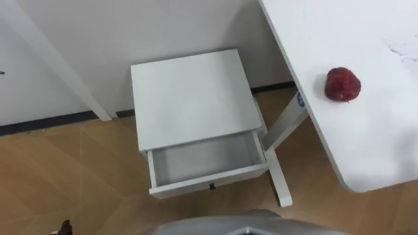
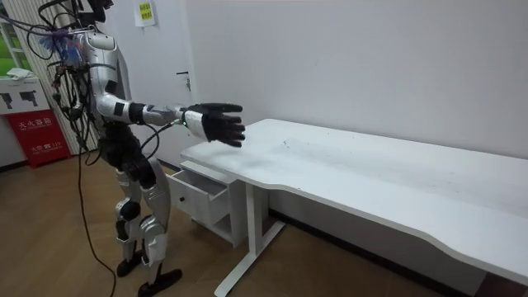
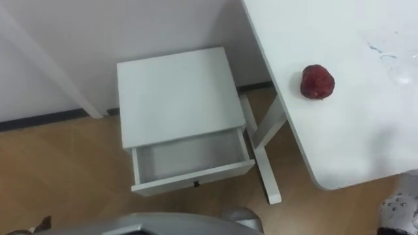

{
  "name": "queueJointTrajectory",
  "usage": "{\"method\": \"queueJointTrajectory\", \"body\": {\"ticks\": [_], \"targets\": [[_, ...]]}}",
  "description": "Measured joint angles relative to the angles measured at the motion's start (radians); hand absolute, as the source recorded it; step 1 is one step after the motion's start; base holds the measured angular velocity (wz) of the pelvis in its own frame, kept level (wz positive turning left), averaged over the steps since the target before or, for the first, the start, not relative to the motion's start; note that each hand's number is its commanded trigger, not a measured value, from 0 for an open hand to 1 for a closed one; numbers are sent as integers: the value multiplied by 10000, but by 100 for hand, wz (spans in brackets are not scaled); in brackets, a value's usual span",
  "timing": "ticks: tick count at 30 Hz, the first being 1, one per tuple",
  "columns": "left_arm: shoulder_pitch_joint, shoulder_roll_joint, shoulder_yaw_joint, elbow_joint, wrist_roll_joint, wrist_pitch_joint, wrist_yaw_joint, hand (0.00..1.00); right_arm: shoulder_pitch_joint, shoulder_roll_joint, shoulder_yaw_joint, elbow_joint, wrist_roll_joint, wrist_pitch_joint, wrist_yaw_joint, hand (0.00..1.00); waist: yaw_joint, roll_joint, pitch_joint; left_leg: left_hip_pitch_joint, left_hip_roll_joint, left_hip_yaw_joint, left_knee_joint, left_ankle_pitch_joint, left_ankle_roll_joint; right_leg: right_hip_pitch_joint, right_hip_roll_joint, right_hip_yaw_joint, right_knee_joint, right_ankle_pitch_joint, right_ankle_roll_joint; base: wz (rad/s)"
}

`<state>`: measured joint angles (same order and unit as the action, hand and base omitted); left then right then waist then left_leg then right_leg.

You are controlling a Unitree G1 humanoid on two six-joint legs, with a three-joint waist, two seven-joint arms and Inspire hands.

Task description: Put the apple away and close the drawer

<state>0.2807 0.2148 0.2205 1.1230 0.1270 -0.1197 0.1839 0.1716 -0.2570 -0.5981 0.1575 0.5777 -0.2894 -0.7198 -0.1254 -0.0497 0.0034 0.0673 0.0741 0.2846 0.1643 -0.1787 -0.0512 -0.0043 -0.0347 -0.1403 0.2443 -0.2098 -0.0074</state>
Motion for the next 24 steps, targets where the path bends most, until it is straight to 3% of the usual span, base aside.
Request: {"method": "queueJointTrajectory", "body": {"ticks": [4,7,14,24], "targets": [[-9,-34,-186,12,132,1,-5,0,21,-191,421,-733,-1804,-5,33,0,205,47,39,7,9,26,0,0,0,4,15,25,-63,6,-9,-3],[-39,-38,-185,19,209,18,-122,0,72,-222,712,-1434,-2259,-17,148,0,417,95,54,1,8,27,-1,0,0,-16,14,37,-70,8,-11,-2],[-87,-25,-407,7,200,17,-287,0,61,-246,1902,-1638,-2339,-2,1028,0,640,105,71,-48,5,0,-45,0,0,-55,15,10,-76,9,-10,1],[-69,18,-841,-40,212,10,-268,0,69,-247,2821,-965,-2340,94,2535,0,708,-138,34,-42,15,-150,-40,0,0,130,-1,-196,-98,23,-21,5]]}}
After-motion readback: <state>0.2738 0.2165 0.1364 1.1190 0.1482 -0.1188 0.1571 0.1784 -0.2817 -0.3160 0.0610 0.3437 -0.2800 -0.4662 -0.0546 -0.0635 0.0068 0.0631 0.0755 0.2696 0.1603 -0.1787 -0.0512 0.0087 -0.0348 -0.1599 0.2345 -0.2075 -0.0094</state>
